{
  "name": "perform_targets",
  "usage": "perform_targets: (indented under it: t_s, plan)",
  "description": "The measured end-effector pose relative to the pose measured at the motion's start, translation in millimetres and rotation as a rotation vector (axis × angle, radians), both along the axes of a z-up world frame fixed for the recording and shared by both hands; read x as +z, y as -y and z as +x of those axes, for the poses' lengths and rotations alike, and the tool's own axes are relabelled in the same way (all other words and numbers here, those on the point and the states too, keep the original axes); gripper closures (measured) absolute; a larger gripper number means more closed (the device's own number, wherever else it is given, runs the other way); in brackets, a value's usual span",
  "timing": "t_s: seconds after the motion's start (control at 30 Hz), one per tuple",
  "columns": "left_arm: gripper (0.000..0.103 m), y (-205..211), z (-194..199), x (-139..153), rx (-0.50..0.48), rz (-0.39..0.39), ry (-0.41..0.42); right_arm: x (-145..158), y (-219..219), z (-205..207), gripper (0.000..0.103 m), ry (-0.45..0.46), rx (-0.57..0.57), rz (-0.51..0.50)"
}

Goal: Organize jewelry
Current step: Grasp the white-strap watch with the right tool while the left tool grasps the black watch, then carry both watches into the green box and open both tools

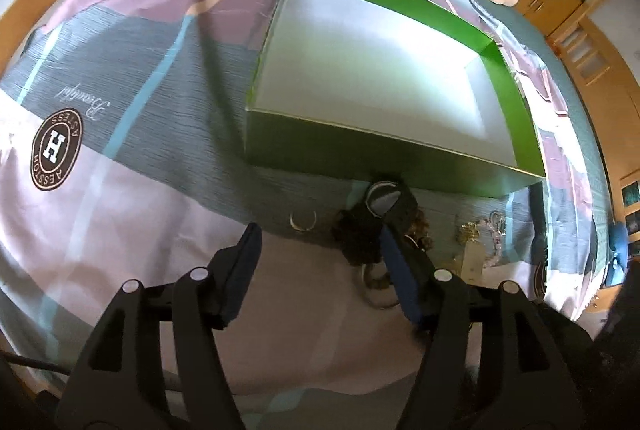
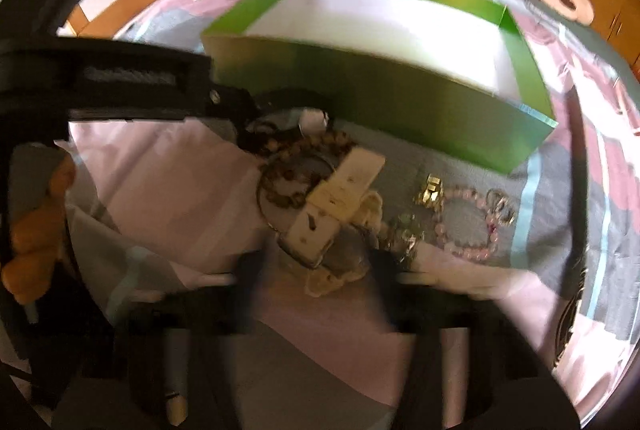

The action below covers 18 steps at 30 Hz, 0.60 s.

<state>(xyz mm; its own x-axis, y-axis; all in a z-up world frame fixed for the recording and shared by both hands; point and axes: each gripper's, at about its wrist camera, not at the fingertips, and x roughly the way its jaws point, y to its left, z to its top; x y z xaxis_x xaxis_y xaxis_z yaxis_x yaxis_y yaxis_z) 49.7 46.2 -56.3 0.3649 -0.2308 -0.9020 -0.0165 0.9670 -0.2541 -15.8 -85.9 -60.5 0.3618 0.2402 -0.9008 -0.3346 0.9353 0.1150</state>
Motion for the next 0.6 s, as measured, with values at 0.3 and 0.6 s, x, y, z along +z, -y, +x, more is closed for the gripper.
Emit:
perform_targets:
  t_s: [0.3, 0.6]
  plan:
    - [0.029, 1, 0, -1, 0.005, -0.032, 0.004, -1, 14, -1, 0.086, 0.001, -0.049, 0.017]
    - [0.083, 12, 0, -15, -0.051, 0.061, -0.059, 6, 19, -6, 0.086, 0.028, -0.046, 0.017]
